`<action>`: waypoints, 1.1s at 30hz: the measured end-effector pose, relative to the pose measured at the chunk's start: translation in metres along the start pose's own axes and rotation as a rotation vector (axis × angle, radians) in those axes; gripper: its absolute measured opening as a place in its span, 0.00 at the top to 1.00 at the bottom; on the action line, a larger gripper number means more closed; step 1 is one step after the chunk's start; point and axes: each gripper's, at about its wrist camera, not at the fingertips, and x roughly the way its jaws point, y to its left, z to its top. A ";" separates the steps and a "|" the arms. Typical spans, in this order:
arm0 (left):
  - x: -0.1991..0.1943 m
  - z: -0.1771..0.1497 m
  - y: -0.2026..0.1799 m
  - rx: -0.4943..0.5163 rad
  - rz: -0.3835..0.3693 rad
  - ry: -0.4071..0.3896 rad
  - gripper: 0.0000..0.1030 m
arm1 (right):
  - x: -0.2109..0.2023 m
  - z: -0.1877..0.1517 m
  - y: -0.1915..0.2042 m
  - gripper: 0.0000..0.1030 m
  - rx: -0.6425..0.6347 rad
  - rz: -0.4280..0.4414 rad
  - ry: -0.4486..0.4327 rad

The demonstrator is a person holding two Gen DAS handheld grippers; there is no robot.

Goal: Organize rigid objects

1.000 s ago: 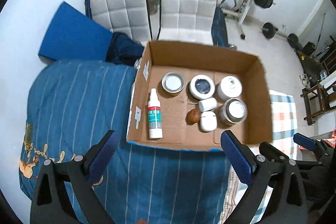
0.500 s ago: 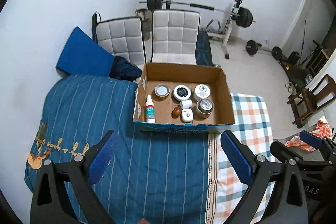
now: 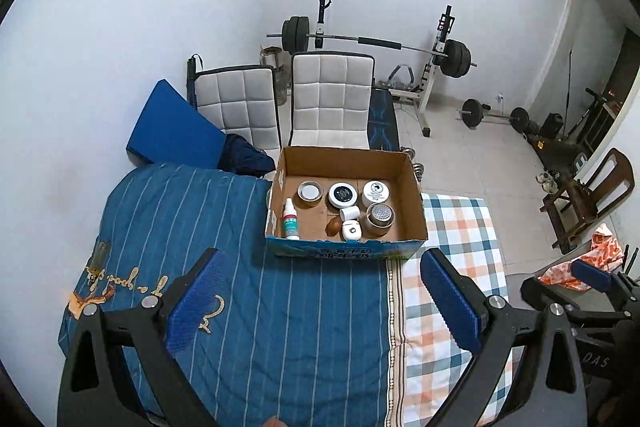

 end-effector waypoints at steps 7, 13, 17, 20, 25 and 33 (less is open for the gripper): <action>0.004 -0.003 -0.003 0.009 0.008 0.016 0.03 | -0.006 0.006 -0.005 0.00 0.015 -0.036 -0.028; 0.007 -0.002 -0.006 0.018 0.008 0.005 0.03 | -0.005 0.012 -0.003 0.00 0.015 -0.038 -0.039; 0.006 -0.003 -0.007 0.021 0.005 0.002 0.03 | -0.008 0.016 -0.001 0.00 0.011 -0.043 -0.053; 0.005 -0.002 -0.007 0.018 0.003 0.001 0.03 | -0.010 0.019 -0.001 0.00 0.011 -0.046 -0.065; 0.003 -0.001 -0.008 0.023 -0.001 -0.004 0.03 | -0.013 0.021 0.000 0.00 0.009 -0.055 -0.074; 0.003 0.000 -0.007 0.022 -0.005 -0.005 0.03 | -0.014 0.025 0.000 0.00 0.000 -0.055 -0.079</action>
